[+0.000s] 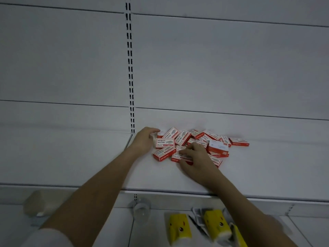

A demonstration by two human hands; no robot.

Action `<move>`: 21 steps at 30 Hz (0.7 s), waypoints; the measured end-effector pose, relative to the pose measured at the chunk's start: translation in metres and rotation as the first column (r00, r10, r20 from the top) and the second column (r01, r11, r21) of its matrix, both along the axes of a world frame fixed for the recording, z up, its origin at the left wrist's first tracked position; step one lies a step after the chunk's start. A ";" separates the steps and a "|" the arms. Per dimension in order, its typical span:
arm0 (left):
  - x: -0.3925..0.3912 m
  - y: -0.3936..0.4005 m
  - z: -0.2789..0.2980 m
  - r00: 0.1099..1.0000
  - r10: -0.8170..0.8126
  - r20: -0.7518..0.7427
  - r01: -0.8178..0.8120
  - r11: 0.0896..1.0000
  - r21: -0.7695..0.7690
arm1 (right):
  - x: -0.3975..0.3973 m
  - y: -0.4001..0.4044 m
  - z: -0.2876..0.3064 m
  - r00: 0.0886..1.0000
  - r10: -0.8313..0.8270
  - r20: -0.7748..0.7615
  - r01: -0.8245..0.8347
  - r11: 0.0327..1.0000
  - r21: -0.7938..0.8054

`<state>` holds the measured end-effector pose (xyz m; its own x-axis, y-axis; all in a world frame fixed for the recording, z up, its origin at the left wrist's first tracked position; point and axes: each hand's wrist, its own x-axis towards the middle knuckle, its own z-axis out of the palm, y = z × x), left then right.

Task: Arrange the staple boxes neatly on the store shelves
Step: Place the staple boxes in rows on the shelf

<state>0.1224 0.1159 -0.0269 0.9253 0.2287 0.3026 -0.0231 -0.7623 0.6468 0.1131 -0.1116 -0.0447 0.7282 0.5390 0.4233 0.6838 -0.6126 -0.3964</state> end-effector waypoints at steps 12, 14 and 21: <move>0.017 0.017 -0.011 0.988 -0.043 -0.147 0.096 0.921 0.378 | 0.010 -0.010 0.004 0.942 0.031 -0.335 0.097 0.929 0.358; 0.010 0.022 -0.012 0.993 0.010 -0.118 0.033 0.933 0.357 | 0.011 -0.011 0.004 0.940 0.045 -0.339 0.095 0.918 0.385; -0.015 0.035 -0.015 0.992 0.114 -0.058 -0.096 0.963 0.251 | 0.006 -0.004 0.002 0.989 -0.082 -0.125 0.107 0.972 0.211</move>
<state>0.1077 0.1511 -0.0415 0.9214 0.2522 0.2957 0.1052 -0.8943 0.4350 0.1192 -0.1153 -0.0424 0.8219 0.3701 0.4330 0.5692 -0.5634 -0.5988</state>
